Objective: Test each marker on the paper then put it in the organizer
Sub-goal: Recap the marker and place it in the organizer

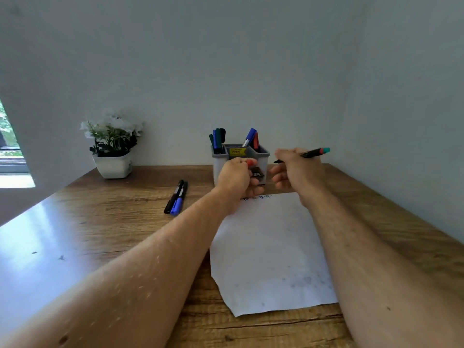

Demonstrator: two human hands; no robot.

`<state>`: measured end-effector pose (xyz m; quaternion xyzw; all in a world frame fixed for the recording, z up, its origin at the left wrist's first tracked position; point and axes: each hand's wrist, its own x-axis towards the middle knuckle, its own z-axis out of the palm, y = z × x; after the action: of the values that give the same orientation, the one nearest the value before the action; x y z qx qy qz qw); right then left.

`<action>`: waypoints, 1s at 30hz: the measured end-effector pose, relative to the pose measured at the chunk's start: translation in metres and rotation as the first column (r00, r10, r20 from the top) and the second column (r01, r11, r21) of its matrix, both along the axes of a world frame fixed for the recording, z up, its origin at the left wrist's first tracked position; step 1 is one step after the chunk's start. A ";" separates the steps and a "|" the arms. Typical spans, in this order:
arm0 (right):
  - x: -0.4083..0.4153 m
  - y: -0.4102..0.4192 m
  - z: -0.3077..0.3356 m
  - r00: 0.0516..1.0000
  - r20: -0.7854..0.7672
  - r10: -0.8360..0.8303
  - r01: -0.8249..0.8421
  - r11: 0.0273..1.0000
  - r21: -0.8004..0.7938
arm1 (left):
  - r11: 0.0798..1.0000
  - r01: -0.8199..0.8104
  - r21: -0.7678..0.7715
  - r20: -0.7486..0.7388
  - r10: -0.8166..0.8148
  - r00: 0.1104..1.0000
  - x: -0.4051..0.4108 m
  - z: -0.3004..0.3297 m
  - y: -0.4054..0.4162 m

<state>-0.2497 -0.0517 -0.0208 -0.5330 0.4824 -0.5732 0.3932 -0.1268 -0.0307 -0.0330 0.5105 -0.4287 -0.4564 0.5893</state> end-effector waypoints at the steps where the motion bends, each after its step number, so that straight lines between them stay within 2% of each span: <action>1: 0.002 0.003 0.003 1.000 0.008 0.004 -0.003 1.000 -0.019 | 1.000 -0.011 0.015 0.015 0.011 1.000 0.000 -0.002 0.000; 4: 0.005 0.011 0.016 1.000 -0.003 0.028 -0.028 0.999 -0.039 | 0.998 0.012 0.068 0.059 -0.016 0.998 0.000 -0.005 0.000; 8: 0.000 0.007 0.027 0.975 -0.222 0.017 -0.015 1.000 0.013 | 0.997 0.011 0.075 0.112 -0.019 0.994 0.000 -0.007 -0.002; 11: -0.007 0.002 0.010 0.931 -0.364 0.029 0.002 0.997 0.083 | 0.997 -0.009 0.070 0.111 0.001 0.994 0.001 -0.009 -0.005; 14: -0.015 -0.002 -0.015 0.945 -0.315 0.095 -0.056 0.990 0.129 | 0.998 -0.018 0.060 0.128 0.011 0.992 0.001 -0.011 -0.007; 18: -0.017 -0.003 -0.025 0.920 -0.368 0.137 -0.103 0.988 0.112 | 0.998 -0.024 0.050 0.162 0.016 0.987 0.002 -0.013 -0.009; 24: -0.015 0.002 -0.025 0.871 -0.490 0.021 -0.024 1.000 -0.001 | 0.996 -0.012 -0.088 0.183 0.028 0.983 0.001 -0.017 -0.012; 30: -0.015 0.002 -0.024 0.840 -0.543 -0.001 -0.004 1.000 -0.009 | 0.997 0.002 -0.080 0.205 0.015 0.979 0.000 -0.018 -0.011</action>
<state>-0.2649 -0.0492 -0.0445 -0.6758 0.5708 -0.4008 0.2383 -0.1265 -0.0420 -0.0509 0.5325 -0.5035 -0.3818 0.5632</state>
